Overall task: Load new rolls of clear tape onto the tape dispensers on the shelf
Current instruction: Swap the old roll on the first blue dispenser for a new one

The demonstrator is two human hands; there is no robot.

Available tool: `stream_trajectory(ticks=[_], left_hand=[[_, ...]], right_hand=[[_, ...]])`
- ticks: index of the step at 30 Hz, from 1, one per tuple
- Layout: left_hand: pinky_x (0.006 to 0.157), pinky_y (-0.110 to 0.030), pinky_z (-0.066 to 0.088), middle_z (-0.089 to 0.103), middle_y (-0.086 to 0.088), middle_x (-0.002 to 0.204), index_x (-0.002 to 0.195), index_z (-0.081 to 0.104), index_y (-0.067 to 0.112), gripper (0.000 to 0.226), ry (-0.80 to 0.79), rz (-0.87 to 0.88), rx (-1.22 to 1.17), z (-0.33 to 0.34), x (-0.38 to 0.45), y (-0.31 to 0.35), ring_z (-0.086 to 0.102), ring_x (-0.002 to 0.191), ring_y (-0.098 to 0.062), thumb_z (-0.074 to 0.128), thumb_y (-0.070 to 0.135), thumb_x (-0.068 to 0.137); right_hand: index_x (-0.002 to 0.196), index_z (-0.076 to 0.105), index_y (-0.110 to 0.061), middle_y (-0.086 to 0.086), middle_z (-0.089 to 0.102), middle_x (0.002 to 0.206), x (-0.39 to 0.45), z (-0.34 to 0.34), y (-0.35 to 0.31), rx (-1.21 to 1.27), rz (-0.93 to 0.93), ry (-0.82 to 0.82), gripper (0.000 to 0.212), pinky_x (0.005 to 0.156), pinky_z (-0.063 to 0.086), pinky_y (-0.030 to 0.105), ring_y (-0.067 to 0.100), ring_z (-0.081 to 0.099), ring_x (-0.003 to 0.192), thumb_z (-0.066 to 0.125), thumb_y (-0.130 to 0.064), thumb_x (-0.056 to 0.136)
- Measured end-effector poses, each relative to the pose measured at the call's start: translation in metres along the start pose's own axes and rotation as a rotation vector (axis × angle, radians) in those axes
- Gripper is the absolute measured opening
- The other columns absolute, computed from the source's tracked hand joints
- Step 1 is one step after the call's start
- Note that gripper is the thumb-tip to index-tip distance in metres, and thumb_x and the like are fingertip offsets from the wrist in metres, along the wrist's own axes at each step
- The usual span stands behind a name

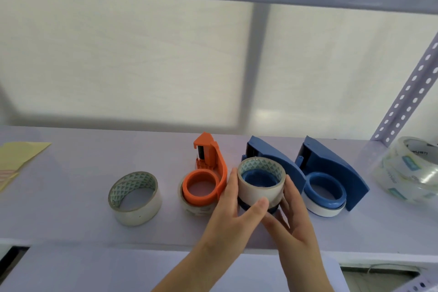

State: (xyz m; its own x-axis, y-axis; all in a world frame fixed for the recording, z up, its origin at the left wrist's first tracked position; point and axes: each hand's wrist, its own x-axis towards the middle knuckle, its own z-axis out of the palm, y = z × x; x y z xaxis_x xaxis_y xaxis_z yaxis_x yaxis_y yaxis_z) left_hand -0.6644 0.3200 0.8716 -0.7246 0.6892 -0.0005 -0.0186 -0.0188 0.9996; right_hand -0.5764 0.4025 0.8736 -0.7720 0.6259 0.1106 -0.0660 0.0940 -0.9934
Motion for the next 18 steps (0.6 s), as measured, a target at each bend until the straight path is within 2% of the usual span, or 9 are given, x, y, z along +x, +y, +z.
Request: stream_trajectory(ticks=[5, 9, 12, 13, 14, 15, 16, 17, 18], left_hand=[[0.118, -0.036, 0.026, 0.037, 0.016, 0.148, 0.147, 0.013, 0.037, 0.084, -0.057, 0.061, -0.027, 0.000, -0.003, 0.006, 0.034, 0.136, 0.001, 0.062, 0.040, 0.079], [0.121, -0.037, 0.019, 0.032, 0.017, 0.151, 0.148, 0.007, 0.035, 0.085, -0.112, 0.112, -0.113, 0.002, -0.013, 0.012, 0.028, 0.139, 0.002, 0.060, 0.036, 0.081], [0.117, -0.026, 0.025, 0.043, 0.023, 0.143, 0.145, 0.015, 0.030, 0.079, -0.108, 0.182, -0.154, 0.000, -0.020, 0.026, 0.036, 0.134, 0.007, 0.060, 0.041, 0.082], [0.111, -0.018, 0.032, 0.054, 0.030, 0.131, 0.138, 0.027, 0.031, 0.072, -0.027, 0.213, -0.121, -0.004, -0.021, 0.035, 0.044, 0.125, 0.012, 0.062, 0.049, 0.078], [0.102, -0.013, 0.037, 0.063, 0.031, 0.113, 0.124, 0.037, 0.037, 0.059, 0.132, 0.230, -0.090, -0.010, -0.017, 0.047, 0.052, 0.116, 0.013, 0.064, 0.054, 0.075], [0.096, -0.016, 0.040, 0.066, 0.026, 0.103, 0.111, 0.046, 0.035, 0.040, 0.288, 0.242, -0.072, -0.020, -0.019, 0.050, 0.058, 0.111, 0.006, 0.066, 0.045, 0.078], [0.091, -0.021, 0.039, 0.065, 0.018, 0.109, 0.110, 0.049, 0.031, 0.026, 0.372, 0.277, -0.088, -0.038, -0.024, 0.051, 0.058, 0.114, -0.005, 0.061, 0.026, 0.087], [0.093, -0.024, 0.037, 0.060, 0.007, 0.124, 0.120, 0.048, 0.027, 0.029, 0.456, 0.255, -0.119, -0.052, -0.028, 0.053, 0.054, 0.119, -0.012, 0.053, 0.019, 0.093], [0.097, -0.025, 0.038, 0.056, 0.002, 0.132, 0.129, 0.044, 0.028, 0.039, 0.517, 0.261, -0.134, -0.063, -0.033, 0.055, 0.053, 0.121, -0.009, 0.052, 0.035, 0.092]], right_hand=[[0.144, 0.028, -0.042, -0.017, 0.044, 0.145, -0.001, 0.003, -0.003, -0.026, -0.044, -0.049, 0.085, 0.112, 0.035, 0.044, 0.005, 0.042, 0.134, 0.077, -0.026, 0.075], [0.142, 0.014, -0.054, -0.030, 0.028, 0.150, -0.009, 0.010, -0.007, -0.142, -0.174, 0.016, 0.094, 0.114, 0.030, 0.026, -0.007, 0.026, 0.139, 0.071, -0.034, 0.069], [0.147, 0.005, -0.047, -0.024, 0.015, 0.157, -0.019, 0.021, -0.009, -0.274, -0.308, 0.096, 0.105, 0.114, 0.027, 0.030, -0.002, 0.016, 0.144, 0.074, -0.031, 0.068], [0.149, 0.006, -0.042, -0.019, 0.010, 0.159, -0.023, 0.026, -0.011, -0.308, -0.367, 0.107, 0.106, 0.114, 0.024, 0.029, 0.003, 0.013, 0.146, 0.076, -0.038, 0.069], [0.149, 0.006, -0.040, -0.015, 0.005, 0.161, -0.025, 0.034, -0.010, -0.343, -0.444, 0.106, 0.105, 0.114, 0.021, 0.023, 0.005, 0.009, 0.147, 0.077, -0.042, 0.071], [0.149, 0.007, -0.041, -0.012, 0.000, 0.161, -0.029, 0.034, -0.015, -0.392, -0.505, 0.082, 0.104, 0.114, 0.016, 0.015, 0.006, 0.005, 0.147, 0.077, -0.040, 0.072], [0.149, 0.008, -0.042, -0.010, -0.003, 0.162, -0.028, 0.055, -0.005, -0.412, -0.536, 0.045, 0.104, 0.113, 0.011, 0.010, 0.006, 0.002, 0.147, 0.077, -0.035, 0.072], [0.149, 0.009, -0.041, -0.009, -0.003, 0.162, -0.027, 0.072, -0.001, -0.432, -0.510, -0.028, 0.100, 0.114, 0.008, 0.011, 0.007, 0.000, 0.148, 0.073, -0.030, 0.073], [0.149, 0.010, -0.040, -0.009, 0.000, 0.162, -0.028, 0.092, 0.004, -0.395, -0.473, -0.129, 0.095, 0.117, 0.005, 0.017, 0.011, -0.001, 0.148, 0.069, -0.027, 0.076]])
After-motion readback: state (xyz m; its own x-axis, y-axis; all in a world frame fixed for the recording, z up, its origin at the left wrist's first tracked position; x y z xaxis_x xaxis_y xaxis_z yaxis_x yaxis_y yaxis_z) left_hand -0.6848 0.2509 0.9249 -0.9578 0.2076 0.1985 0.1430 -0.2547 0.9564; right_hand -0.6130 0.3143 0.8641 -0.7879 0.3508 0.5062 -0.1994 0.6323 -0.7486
